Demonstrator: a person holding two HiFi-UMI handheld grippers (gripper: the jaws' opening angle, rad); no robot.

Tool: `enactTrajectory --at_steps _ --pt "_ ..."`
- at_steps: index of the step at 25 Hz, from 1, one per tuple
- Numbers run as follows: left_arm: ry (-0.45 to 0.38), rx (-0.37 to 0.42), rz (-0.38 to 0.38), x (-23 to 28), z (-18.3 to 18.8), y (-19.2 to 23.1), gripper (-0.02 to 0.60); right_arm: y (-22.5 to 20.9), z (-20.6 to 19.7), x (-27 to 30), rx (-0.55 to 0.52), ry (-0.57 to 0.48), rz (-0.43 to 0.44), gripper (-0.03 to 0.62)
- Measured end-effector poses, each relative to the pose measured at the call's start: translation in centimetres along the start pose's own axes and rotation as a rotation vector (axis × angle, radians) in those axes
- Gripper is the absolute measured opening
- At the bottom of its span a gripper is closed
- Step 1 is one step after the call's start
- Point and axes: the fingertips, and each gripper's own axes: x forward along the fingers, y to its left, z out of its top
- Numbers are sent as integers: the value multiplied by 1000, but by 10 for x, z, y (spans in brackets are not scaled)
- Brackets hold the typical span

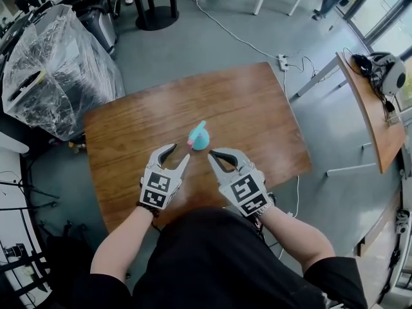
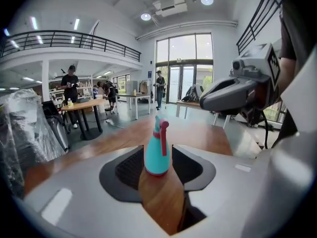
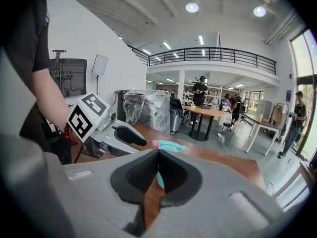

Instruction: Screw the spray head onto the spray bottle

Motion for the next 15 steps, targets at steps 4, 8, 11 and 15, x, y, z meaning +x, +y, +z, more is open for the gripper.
enactTrajectory --at_steps 4,8,11,15 --pt "-59 -24 -29 -12 18 -15 88 0 5 2 30 -28 -18 -6" --pt "-93 -39 -72 -18 32 -30 11 2 6 2 43 -51 -26 -6" --pt "-90 -43 -96 -17 37 -40 9 2 10 0 43 -73 -33 -8" --pt "-103 -52 -104 -17 45 -46 9 5 13 1 45 -80 -27 -8"
